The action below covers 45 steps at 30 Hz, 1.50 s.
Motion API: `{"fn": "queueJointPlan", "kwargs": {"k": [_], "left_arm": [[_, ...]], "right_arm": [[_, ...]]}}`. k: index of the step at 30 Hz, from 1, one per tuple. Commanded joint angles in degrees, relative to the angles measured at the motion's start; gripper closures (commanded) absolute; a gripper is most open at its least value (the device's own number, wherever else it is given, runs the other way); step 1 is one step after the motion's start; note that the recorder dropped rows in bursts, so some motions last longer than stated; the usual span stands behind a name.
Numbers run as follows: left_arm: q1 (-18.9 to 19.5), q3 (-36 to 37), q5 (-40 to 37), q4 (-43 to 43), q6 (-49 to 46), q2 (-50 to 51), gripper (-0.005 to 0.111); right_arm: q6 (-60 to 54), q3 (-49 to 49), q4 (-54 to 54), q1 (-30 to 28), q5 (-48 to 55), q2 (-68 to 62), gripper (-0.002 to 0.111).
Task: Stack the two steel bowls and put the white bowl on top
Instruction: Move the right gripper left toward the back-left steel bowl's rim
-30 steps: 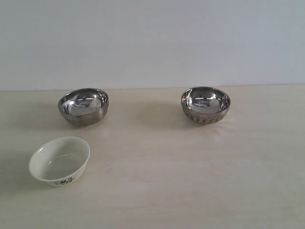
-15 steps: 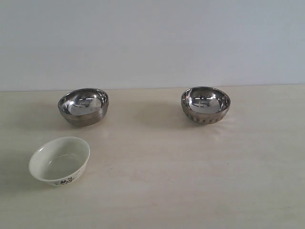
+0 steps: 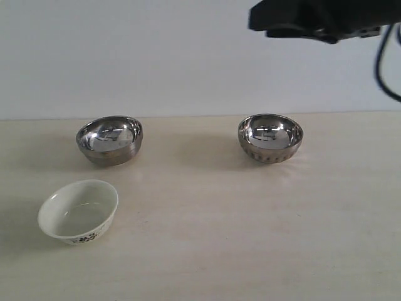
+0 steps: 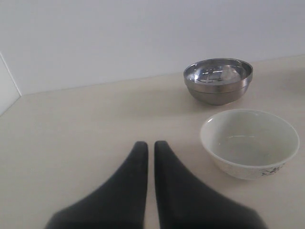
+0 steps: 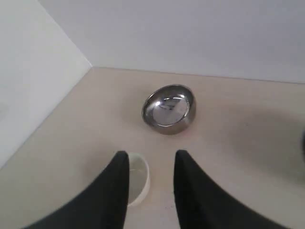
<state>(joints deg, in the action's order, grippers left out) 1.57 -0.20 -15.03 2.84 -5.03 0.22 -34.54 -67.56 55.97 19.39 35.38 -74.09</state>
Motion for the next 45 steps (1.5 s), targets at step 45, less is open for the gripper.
{"fn": "queueJointPlan", "kwargs": {"k": [45], "left_arm": [[0.17,0.2,0.46,-0.49,0.56,-0.22,0.103]], "right_arm": [[50.75,-58.66,-38.24,18.39,1.3,-66.03,0.056]]}}
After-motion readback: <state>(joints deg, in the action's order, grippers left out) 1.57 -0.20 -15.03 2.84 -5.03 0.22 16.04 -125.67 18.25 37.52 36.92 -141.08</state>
